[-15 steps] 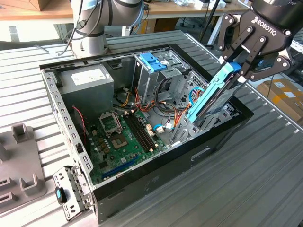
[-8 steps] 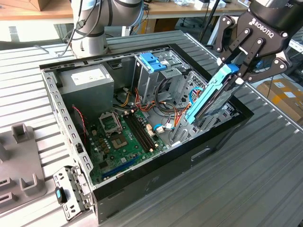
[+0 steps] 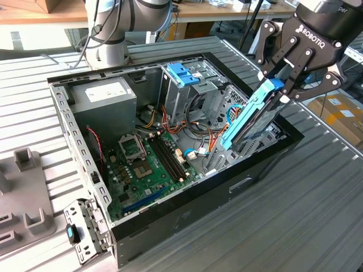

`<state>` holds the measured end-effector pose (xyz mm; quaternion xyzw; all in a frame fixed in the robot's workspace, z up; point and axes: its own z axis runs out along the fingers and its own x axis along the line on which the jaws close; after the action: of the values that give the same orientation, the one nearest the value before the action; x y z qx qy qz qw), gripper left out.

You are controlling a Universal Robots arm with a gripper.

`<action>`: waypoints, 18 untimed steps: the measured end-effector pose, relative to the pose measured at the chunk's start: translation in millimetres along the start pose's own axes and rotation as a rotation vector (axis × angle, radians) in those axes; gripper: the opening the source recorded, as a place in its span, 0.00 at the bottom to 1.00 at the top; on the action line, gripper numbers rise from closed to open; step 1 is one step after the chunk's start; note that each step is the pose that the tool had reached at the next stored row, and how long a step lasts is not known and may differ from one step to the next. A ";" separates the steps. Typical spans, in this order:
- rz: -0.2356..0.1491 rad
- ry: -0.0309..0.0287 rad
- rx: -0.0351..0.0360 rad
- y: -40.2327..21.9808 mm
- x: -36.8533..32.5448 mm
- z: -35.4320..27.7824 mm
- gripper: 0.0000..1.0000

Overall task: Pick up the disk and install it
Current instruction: 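Insert the disk into the insertion slot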

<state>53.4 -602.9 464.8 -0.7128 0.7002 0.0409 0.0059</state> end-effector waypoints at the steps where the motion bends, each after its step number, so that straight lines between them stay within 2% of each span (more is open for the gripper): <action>1: 0.000 0.0001 0.0000 0.4 0.0 0.6 0.37; 11: -0.001 0.0000 0.0000 3.3 0.0 4.5 0.37; 16: -0.011 0.0006 -0.0008 2.6 -3.2 4.9 0.37; 18: -0.025 0.0016 -0.0017 2.0 -5.4 3.0 0.37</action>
<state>51.2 -597.4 462.3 -0.7214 0.6913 0.0408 0.0052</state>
